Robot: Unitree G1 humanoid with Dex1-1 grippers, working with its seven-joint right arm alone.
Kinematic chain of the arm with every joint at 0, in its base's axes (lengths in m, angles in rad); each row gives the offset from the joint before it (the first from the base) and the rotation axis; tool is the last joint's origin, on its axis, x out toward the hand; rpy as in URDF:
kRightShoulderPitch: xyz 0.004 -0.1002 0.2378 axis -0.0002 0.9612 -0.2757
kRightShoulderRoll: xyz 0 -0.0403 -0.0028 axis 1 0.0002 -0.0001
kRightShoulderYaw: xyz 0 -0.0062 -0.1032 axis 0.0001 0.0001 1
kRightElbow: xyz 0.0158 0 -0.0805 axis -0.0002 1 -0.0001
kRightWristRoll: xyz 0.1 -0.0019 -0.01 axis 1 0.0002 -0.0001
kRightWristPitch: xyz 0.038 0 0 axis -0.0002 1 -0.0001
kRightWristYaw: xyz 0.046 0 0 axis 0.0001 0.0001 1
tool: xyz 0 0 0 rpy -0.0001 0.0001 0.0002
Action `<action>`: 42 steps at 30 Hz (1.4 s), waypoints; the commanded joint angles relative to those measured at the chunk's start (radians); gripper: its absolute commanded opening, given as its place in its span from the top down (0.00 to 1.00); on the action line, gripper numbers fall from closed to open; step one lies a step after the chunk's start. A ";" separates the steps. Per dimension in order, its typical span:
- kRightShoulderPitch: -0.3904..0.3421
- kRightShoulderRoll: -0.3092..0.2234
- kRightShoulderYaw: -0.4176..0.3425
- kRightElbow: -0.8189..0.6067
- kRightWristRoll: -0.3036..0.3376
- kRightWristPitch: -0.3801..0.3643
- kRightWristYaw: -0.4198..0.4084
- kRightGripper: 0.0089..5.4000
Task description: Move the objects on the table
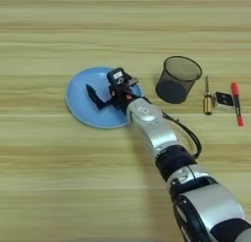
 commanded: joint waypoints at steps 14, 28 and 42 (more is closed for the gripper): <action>-0.055 -0.042 -0.007 0.113 -0.066 -0.133 -0.037 0.01; -0.029 -0.093 -0.038 0.102 -0.063 -0.136 -0.044 0.01; -0.020 -0.114 -0.053 0.113 -0.063 -0.137 -0.046 0.01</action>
